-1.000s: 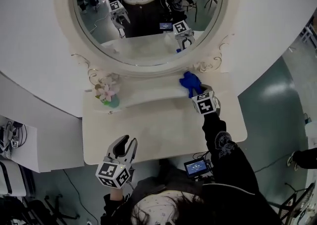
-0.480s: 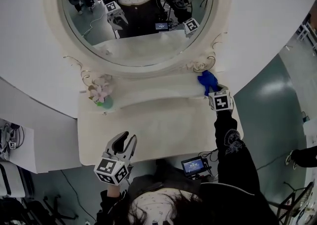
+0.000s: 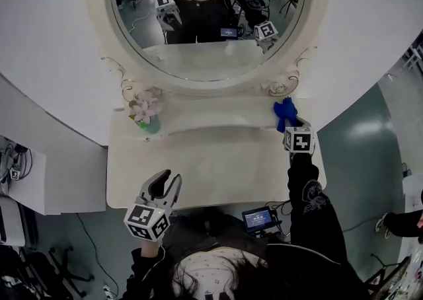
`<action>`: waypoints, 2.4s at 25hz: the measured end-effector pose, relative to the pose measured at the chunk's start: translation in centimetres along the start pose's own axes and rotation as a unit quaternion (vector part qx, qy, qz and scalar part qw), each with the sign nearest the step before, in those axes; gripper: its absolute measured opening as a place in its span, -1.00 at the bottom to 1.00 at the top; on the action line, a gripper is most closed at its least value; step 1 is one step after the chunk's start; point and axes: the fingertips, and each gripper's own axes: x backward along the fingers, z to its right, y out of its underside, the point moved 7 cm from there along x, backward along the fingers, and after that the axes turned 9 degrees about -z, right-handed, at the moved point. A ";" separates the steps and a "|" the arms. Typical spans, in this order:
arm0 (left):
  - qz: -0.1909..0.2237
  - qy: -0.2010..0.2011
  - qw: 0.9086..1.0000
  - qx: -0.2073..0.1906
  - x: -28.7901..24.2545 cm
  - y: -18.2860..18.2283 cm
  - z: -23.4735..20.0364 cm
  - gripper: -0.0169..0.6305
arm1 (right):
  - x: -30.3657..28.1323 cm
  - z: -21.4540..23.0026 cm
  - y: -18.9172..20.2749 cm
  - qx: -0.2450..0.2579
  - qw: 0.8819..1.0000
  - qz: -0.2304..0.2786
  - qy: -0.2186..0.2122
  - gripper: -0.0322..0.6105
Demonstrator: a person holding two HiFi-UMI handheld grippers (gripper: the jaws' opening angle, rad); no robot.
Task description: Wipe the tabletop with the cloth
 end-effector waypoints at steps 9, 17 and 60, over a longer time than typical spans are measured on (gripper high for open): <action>-0.002 0.016 1.000 -0.001 2.7 1.1 -3.0 -0.56 | 6.0 -9.9 0.7 0.029 0.997 0.030 -0.060 -0.63; -0.007 0.018 1.000 -0.007 8.1 2.0 -9.2 -0.57 | 9.4 -25.3 2.4 0.050 0.989 0.015 -0.137 -0.63; 0.002 0.031 0.999 0.025 16.0 5.2 -22.4 -0.56 | 2.1 -59.2 3.8 0.269 0.940 -0.048 -0.203 -0.64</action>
